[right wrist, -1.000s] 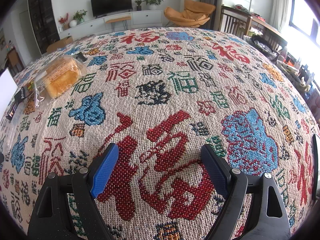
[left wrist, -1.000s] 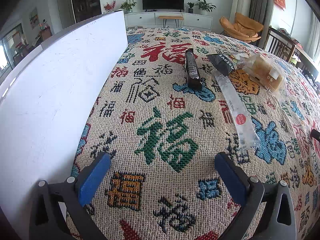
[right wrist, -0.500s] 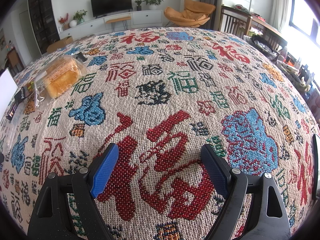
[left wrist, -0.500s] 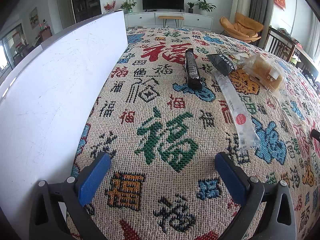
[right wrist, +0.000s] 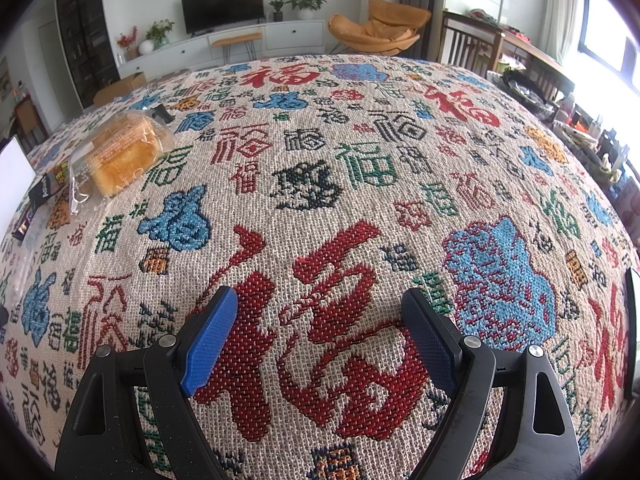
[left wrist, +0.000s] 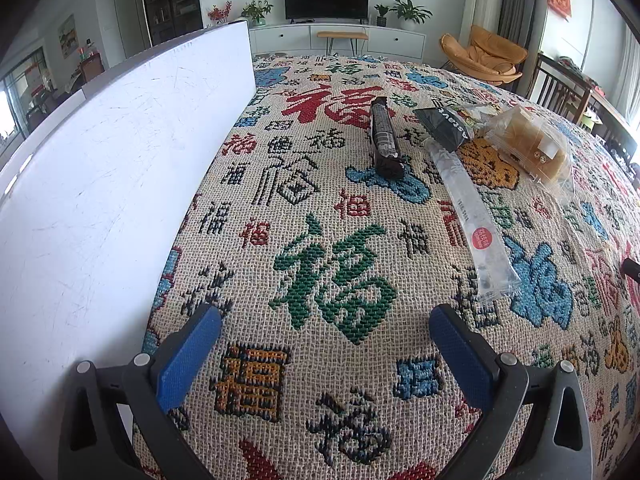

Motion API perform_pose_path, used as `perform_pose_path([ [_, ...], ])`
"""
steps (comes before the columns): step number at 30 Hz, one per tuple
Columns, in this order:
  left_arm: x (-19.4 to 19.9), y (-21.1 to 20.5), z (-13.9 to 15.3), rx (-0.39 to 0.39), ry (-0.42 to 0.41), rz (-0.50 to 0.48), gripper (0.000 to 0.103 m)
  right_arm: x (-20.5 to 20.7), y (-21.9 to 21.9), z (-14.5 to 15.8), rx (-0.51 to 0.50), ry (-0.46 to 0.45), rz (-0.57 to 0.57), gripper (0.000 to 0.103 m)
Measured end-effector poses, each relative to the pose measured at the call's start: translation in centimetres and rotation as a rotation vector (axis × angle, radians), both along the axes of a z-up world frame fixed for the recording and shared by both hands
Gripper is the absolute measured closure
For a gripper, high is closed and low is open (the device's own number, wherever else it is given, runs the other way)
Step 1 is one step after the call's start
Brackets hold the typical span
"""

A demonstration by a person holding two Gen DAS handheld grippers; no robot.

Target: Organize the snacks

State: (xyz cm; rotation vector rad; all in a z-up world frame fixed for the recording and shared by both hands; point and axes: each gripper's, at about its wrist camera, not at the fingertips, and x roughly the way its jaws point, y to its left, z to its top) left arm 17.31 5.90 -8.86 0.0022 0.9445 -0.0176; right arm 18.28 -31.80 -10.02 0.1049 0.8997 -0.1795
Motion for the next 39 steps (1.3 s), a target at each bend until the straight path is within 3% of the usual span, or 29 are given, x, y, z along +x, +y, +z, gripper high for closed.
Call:
perform_pose_path([
  [22,-0.1,0.0,0.0,-0.005,0.002,-0.001,0.0,0.0,0.0,0.0,0.002,0.0,0.0,0.017],
  [27,0.5,0.0,0.5,-0.021,0.079,-0.054,0.0,0.1,-0.1,0.0,0.003,0.0,0.0,0.017],
  [30,1.2,-0.6,2.5,-0.066,0.06,-0.102,0.0,0.1,-0.1,-0.1,0.005,-0.001,0.001,0.016],
  [35,5.4,-2.2,6.1,-0.026,0.039,-0.151,0.001,0.1,-0.1,-0.1,0.004,-0.001,0.001,0.016],
  [39,10.9,-2.7,5.8,0.014,0.108,-0.146,0.02,0.1,-0.1,-0.1,0.004,0.0,0.0,0.016],
])
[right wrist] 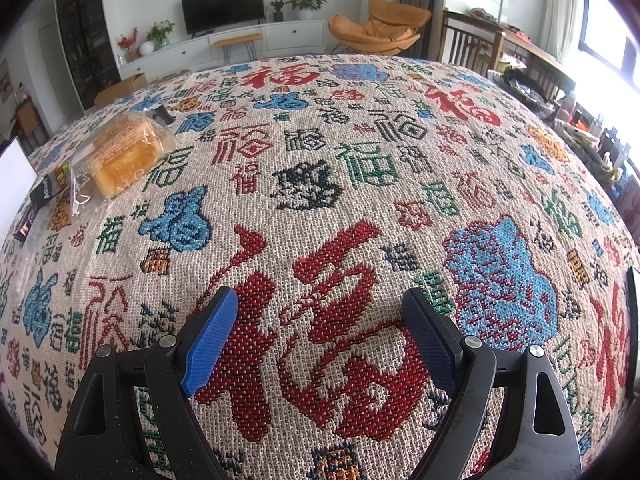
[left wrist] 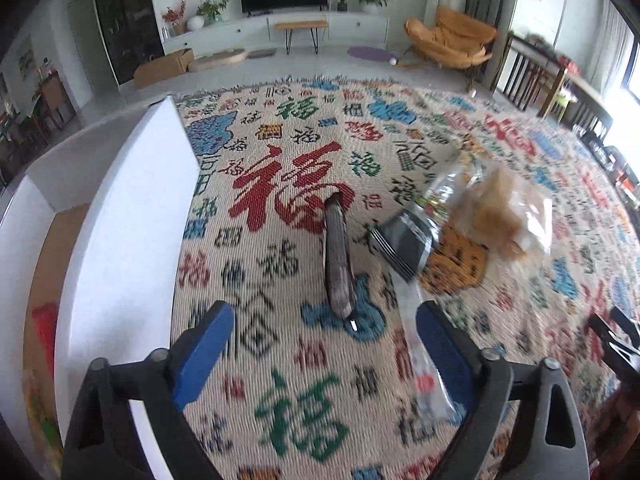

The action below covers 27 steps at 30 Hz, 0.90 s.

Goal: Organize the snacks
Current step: 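Grasp the black chocolate bar with the left tool, then lift the black chocolate bar off the cloth with the left tool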

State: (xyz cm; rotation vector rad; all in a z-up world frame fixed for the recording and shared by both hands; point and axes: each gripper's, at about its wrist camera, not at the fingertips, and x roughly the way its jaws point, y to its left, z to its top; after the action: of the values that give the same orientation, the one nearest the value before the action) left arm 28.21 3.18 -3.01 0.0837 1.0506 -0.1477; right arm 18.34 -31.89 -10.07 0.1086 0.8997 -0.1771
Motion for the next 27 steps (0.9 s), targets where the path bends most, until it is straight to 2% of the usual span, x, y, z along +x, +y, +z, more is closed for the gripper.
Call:
perform_pose_path([
  [1,1.1,-0.4,-0.6,0.026,0.026,-0.008,0.025,0.0,0.0,0.0,0.0,0.0,0.0,0.016],
  [2,2.4,-0.8,-1.5,0.049,0.057,-0.018,0.035,0.0,0.0,0.0,0.0,0.0,0.0,0.016],
  [4,3.8,-1.5,-2.9,0.054,0.091,-0.035,0.043,0.0,0.0,0.0,0.0,0.0,0.0,0.016],
  [5,4.4,-1.9,-3.7,0.055,0.102,-0.044,0.052,0.0,0.0,0.0,0.0,0.0,0.0,0.016],
  [6,4.5,-2.2,-4.2,0.054,0.107,-0.048,0.073,0.0,0.0,0.0,0.001,0.0,0.0,0.016],
  [8,4.5,-2.1,-4.1,0.011,0.079,-0.04,0.086,0.0,0.0,0.0,0.001,0.0,0.0,0.016],
  [12,2.6,-1.1,-3.6,-0.052,0.06,-0.008,0.086,0.0,0.0,0.0,0.001,0.0,0.0,0.016],
  [16,-2.0,0.6,-2.8,-0.073,0.048,0.006,0.086,0.0,0.0,0.0,0.001,0.0,0.0,0.016],
  [21,-7.7,3.1,-2.9,-0.124,0.094,0.047,0.086,0.0,0.0,0.0,0.001,0.0,0.0,0.016],
  [25,-10.2,2.8,-3.8,-0.095,0.081,0.044,0.085,0.0,0.0,0.0,0.002,0.0,0.001,0.016],
  [26,-10.6,2.8,-4.1,-0.092,0.06,0.048,0.082,0.0,0.0,0.0,0.002,0.0,0.001,0.016],
  [27,-10.9,2.7,-4.1,-0.099,0.03,0.051,0.072,0.0,0.0,0.0,0.002,0.0,0.001,0.016],
])
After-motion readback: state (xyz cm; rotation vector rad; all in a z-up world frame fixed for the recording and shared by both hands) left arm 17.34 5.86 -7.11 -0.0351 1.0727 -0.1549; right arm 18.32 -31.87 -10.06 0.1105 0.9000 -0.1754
